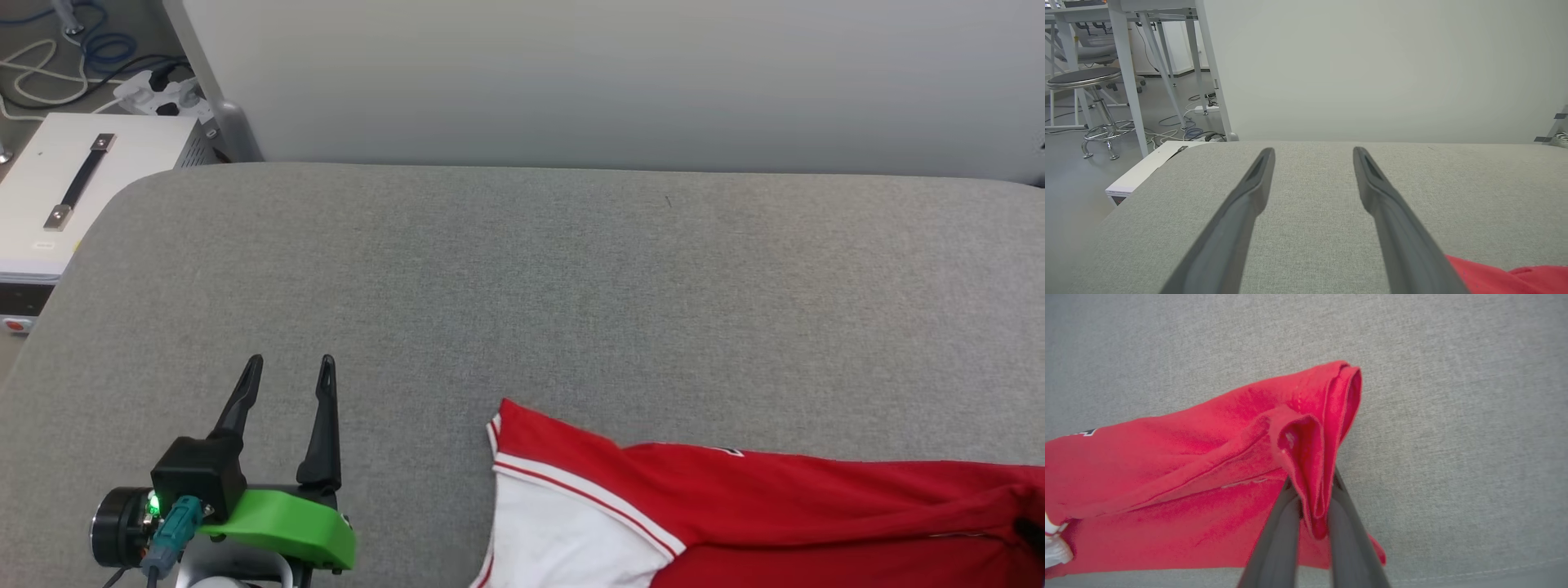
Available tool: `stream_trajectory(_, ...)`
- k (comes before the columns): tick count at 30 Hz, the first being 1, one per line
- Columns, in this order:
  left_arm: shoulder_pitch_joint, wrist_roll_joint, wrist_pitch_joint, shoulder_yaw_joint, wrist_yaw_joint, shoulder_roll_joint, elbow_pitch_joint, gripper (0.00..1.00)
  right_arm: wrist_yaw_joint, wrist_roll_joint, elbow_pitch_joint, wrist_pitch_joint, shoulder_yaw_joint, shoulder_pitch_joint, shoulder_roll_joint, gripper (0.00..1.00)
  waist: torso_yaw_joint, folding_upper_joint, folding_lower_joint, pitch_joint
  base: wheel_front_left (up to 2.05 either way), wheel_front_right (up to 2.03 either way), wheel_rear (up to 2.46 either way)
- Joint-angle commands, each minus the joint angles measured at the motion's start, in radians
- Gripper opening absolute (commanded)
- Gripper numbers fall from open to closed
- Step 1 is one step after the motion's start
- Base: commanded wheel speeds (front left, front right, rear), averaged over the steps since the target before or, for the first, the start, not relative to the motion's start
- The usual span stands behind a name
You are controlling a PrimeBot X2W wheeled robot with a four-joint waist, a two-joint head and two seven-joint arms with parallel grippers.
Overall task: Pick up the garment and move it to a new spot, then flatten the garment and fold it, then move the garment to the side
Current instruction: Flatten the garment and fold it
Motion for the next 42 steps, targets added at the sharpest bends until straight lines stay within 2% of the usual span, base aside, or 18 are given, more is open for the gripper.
stream_trajectory(1, 0.012, 0.001, -0.002, 0.001, 0.004, 0.002, -0.001, 1.0, -0.001, -0.004, 0.007, 0.007, -0.024, -0.018, -0.009, 0.0, -0.007, -0.0001, 0.0, -0.006, 0.0, 0.0, 0.0)
stream_trajectory(6, 0.013, 0.002, -0.003, 0.002, 0.003, 0.006, -0.001, 1.0, -0.001, 0.033, 0.007, 0.036, -0.073, -0.035, 0.014, 0.0, -0.013, -0.0001, 0.0, -0.013, 0.0, 0.0, 0.0)
stream_trajectory(13, 0.011, 0.003, -0.002, -0.002, 0.003, 0.007, -0.001, 1.0, -0.001, 0.267, -0.045, 0.133, -0.068, -0.049, 0.158, 0.0, -0.004, -0.0001, 0.0, -0.023, 0.0, 0.0, 0.0)
stream_trajectory(17, -0.001, 0.008, 0.003, -0.003, 0.001, 0.012, -0.004, 1.0, -0.001, 0.363, -0.074, 0.17, -0.038, -0.031, 0.224, 0.0, 0.017, -0.0001, 0.0, -0.017, 0.0, 0.0, 0.0)
stream_trajectory(18, -0.011, 0.01, 0.004, -0.002, 0.0, 0.014, -0.007, 1.0, -0.001, 0.4, -0.086, 0.177, -0.017, -0.024, 0.254, 0.0, 0.028, -0.0001, 0.0, -0.009, 0.0, 0.0, 0.0)
stream_trajectory(24, -0.055, 0.016, 0.007, -0.013, -0.018, 0.001, -0.001, 1.0, -0.001, 0.498, -0.089, 0.177, 0.078, -0.014, 0.308, 0.0, 0.069, -0.0001, 0.0, 0.019, 0.0, 0.0, 0.0)
stream_trajectory(29, -0.077, 0.01, 0.004, -0.013, -0.025, -0.019, 0.014, 1.0, -0.001, 0.57, -0.071, 0.153, 0.179, -0.017, 0.325, 0.0, 0.097, -0.0001, 0.0, 0.037, 0.0, 0.0, 0.0)
stream_trajectory(42, -0.118, 0.022, -0.009, -0.008, -0.038, -0.042, 0.029, 1.0, -0.001, 0.755, -0.034, 0.0, 0.479, -0.09, 0.332, 0.0, 0.146, -0.0001, 0.0, 0.097, 0.0, 0.0, 0.0)
